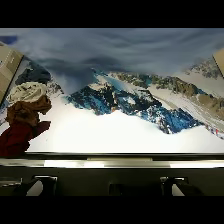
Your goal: Fold the clothes and pants, and hang the long-sleeved shirts on hangers.
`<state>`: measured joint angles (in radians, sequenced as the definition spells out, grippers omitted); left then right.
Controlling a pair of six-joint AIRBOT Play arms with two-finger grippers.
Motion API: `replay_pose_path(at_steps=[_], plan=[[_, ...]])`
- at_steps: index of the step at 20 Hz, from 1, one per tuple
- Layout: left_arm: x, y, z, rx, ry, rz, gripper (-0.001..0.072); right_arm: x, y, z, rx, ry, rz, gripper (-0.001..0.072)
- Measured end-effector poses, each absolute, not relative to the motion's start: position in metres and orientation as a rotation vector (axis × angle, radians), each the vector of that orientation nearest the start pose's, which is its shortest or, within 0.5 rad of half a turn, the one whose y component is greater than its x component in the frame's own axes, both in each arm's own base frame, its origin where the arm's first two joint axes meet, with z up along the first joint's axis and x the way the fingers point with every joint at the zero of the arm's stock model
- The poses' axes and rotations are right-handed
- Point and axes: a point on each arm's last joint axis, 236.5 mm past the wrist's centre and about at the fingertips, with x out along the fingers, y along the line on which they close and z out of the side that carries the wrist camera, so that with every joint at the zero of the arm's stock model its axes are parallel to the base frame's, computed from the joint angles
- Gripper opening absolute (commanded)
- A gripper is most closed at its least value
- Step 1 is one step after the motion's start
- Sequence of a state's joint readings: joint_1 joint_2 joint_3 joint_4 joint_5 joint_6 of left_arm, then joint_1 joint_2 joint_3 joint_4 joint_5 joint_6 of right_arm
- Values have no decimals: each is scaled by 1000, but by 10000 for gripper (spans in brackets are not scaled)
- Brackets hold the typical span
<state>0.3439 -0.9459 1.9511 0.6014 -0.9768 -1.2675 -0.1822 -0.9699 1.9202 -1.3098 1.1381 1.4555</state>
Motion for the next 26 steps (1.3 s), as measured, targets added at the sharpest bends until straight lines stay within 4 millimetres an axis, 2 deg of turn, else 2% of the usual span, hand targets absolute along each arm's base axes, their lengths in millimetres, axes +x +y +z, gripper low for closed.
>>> replay_pose_path(at_steps=[2,4,6,8,9,10,11,12,14,17,19,21,22,24,25,26], plan=[[254,-73,600,-182,-318,-440,23,305,-1,500,5,50,49,46],[222,-76,628,-175,-426,-428,23,279,3,524,-9,-28,46,46],[203,-75,646,-183,-505,-416,23,264,4,536,-20,-71,39,46],[205,-73,645,-192,-506,-411,23,261,4,535,-18,-65,35,46],[213,-71,638,-199,-478,-412,22,265,2,529,-6,-35,32,45],[229,-69,624,-213,-426,-414,23,275,0,512,10,33,29,46],[251,-66,603,-233,-347,-418,23,288,-2,488,29,124,30,46],[276,-61,577,-259,-260,-418,23,306,-5,456,54,246,33,46],[334,-50,508,-338,-61,-414,23,345,-11,379,104,503,35,46],[422,-42,363,-474,265,-390,24,406,-19,250,205,831,35,46],[467,-44,265,-563,430,-347,24,443,-21,172,296,963,23,46],[494,-53,177,-621,581,-308,25,468,-16,100,422,1078,5,46],[501,-60,138,-652,657,-301,25,475,-11,71,483,1129,1,46],[504,-76,79,-712,785,-301,25,485,1,28,597,1200,5,47],[502,-84,56,-740,845,-308,45,488,7,12,648,1226,8,78],[498,-90,37,-761,901,-315,181,491,11,2,685,1243,10,292]])
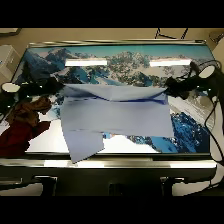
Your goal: Fold the clothes and pants, and hang the long-sleeved shirts on hangers.
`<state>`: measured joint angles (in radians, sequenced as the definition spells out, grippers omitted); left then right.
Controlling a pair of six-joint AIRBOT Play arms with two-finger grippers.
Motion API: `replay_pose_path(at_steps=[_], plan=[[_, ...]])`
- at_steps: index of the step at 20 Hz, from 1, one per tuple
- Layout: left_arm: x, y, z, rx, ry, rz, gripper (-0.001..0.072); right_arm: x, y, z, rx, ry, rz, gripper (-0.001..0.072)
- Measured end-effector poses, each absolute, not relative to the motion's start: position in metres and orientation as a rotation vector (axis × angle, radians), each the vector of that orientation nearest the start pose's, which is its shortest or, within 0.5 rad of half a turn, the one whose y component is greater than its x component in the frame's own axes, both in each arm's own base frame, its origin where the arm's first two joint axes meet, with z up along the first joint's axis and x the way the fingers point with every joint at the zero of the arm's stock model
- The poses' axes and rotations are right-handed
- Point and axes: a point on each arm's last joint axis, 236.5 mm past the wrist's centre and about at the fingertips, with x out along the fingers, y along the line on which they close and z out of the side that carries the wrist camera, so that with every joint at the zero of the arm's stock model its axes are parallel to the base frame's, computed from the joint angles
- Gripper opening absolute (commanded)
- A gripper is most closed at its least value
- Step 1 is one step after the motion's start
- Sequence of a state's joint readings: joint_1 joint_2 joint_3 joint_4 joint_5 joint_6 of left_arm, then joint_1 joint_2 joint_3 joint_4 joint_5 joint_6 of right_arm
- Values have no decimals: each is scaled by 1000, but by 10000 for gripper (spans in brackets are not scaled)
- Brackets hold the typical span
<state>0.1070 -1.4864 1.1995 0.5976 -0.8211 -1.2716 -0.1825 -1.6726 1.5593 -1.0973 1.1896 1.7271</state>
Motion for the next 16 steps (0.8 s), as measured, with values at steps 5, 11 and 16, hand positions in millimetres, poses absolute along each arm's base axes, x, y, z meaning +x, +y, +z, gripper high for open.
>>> replay_pose_path(at_steps=[5,11,16], plan=[[474,-74,16,-793,1069,-357,649,486,-21,10,714,1278,39,662],[362,-19,-36,-718,1515,-270,577,375,-122,-1,687,1513,-166,662],[310,-30,-82,-727,1644,-243,460,311,-121,-26,708,1633,-190,662]])
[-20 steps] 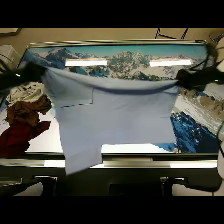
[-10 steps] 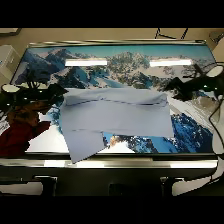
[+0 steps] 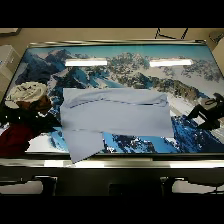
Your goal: Fold the clothes and pants, and hang the long-sleeved shirts on hangers.
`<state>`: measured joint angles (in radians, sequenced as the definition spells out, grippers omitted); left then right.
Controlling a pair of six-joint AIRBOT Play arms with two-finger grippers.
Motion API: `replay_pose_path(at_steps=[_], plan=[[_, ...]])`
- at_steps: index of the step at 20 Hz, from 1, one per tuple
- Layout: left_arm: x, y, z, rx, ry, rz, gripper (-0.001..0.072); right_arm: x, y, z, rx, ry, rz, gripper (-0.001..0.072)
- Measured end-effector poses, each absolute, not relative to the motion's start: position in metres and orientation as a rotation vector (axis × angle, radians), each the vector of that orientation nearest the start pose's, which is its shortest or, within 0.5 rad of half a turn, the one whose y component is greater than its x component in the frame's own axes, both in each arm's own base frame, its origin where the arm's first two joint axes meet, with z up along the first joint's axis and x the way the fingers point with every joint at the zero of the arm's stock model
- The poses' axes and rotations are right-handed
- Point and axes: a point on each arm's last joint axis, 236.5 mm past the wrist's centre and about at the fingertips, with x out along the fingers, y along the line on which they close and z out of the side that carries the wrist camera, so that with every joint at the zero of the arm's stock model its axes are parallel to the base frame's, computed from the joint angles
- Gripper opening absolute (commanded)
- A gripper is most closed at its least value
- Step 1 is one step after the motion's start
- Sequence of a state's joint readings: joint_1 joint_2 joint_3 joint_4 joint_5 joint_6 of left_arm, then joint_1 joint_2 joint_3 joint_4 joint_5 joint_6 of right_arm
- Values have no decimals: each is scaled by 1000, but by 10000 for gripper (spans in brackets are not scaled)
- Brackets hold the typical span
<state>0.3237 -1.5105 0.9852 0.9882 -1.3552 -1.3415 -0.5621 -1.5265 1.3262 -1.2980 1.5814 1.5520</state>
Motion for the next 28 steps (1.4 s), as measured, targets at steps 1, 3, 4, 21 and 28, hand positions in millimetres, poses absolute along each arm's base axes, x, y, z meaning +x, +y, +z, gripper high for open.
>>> replay_pose_path(at_steps=[1,3,4,21,28], plan=[[308,-31,-86,-728,1644,-239,460,306,-119,-28,710,1643,-188,662],[310,-36,-92,-738,1628,-237,460,301,-117,-31,715,1649,-185,662],[310,-39,-95,-738,1628,-240,455,300,-117,-32,715,1648,-184,662],[316,-76,-95,-688,1603,-312,23,277,-65,-98,891,1722,-45,623],[323,-83,-84,-728,1565,-331,23,295,-30,-111,944,1703,52,146]])
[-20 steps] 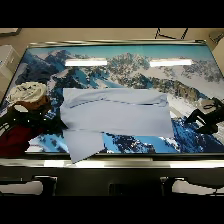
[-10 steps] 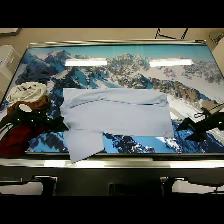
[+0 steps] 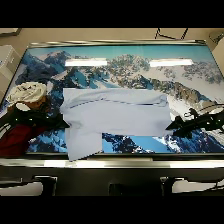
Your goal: Fold the clothes and pants, and hang the long-sleeved shirts on hangers.
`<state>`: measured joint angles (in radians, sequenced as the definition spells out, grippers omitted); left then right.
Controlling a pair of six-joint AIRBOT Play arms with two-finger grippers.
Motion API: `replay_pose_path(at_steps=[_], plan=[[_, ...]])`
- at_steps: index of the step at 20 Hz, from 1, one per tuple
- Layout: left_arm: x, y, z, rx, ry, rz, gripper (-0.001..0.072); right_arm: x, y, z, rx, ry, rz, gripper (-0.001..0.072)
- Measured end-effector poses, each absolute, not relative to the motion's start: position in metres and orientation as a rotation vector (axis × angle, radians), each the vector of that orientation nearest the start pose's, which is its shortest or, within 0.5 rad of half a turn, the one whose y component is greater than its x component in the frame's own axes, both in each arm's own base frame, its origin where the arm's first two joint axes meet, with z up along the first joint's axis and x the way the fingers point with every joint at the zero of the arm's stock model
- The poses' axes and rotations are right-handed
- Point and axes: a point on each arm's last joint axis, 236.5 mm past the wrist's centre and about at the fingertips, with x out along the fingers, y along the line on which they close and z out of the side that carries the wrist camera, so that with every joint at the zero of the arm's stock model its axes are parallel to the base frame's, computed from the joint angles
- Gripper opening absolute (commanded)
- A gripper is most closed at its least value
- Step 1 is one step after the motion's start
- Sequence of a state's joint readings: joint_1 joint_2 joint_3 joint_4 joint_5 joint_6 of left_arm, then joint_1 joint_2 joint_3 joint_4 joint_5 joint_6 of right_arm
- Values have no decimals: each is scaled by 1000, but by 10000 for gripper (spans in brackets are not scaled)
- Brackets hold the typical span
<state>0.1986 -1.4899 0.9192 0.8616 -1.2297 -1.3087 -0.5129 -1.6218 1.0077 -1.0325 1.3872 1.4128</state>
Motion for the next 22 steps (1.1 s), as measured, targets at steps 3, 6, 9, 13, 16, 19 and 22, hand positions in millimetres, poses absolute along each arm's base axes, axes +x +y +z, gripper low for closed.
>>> replay_pose_path(at_steps=[3,6,9,13,16,19,22], plan=[[328,-84,-77,-728,1544,-339,21,301,-20,-109,857,1706,98,44],[356,-79,-43,-679,1433,-365,21,323,-22,-71,774,1630,159,44],[415,-67,64,-543,1123,-401,22,380,-42,23,612,1342,180,44],[440,-58,311,-309,505,-423,23,429,-62,252,292,700,139,45],[371,-79,452,-174,163,-455,22,375,-50,397,95,350,75,45],[299,-90,530,-108,-72,-449,21,304,-29,478,-3,127,16,44],[249,-89,576,-93,-238,-426,20,256,-17,520,-44,-15,-34,43]])
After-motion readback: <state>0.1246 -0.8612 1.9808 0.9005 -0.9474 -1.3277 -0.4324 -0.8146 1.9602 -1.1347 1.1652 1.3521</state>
